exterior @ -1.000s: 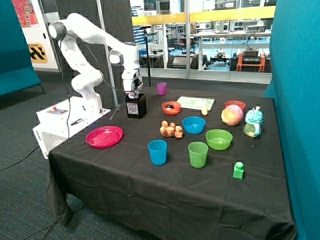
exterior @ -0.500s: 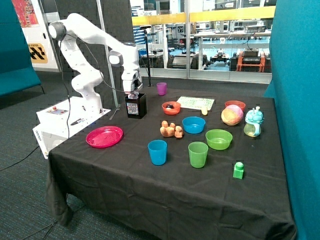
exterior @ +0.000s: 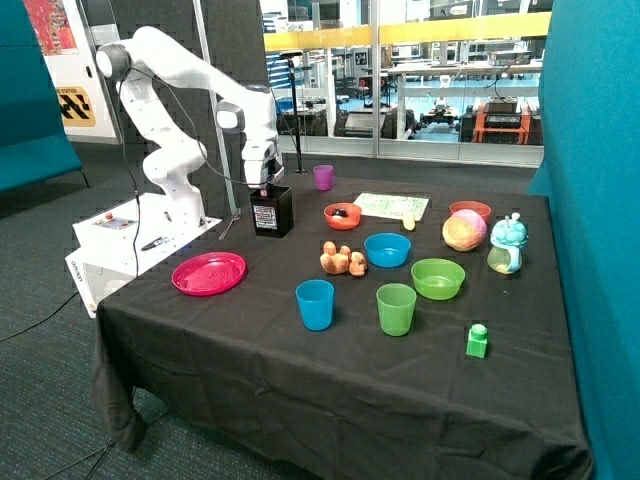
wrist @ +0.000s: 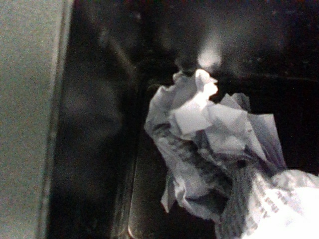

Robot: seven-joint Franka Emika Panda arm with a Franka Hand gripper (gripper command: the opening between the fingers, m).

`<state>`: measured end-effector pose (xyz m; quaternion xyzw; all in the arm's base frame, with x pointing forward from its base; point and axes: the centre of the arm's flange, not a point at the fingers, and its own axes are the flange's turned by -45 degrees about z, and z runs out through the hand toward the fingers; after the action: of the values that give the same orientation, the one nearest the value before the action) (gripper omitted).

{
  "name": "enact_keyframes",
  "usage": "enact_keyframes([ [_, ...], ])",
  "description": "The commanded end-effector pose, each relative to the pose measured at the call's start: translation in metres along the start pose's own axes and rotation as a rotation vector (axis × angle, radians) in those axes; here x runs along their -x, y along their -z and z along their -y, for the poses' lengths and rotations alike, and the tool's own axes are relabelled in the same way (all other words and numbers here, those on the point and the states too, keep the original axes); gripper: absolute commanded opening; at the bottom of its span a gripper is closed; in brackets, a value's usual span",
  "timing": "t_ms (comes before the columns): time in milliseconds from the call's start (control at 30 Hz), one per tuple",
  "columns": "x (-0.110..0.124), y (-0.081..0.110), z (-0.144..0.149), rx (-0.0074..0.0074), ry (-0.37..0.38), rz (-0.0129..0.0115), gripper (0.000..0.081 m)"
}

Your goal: Throw away the rubbish paper

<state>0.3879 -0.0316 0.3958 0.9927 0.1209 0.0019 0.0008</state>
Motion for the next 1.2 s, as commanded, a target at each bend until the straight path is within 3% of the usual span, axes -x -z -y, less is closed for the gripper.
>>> enact_keyframes([
  [0,0.000,0.011,0.006,-0.0020,0.011,0.0035,0.0766],
  [233,-0.006,0.022,0.013,-0.0020,0.007,0.0035,0.0715],
  [533,0.004,0.031,0.015,-0.0020,-0.002,0.0035,0.0680],
  [1167,-0.014,0.036,0.004,-0.0020,-0.017,0.0036,0.0676],
])
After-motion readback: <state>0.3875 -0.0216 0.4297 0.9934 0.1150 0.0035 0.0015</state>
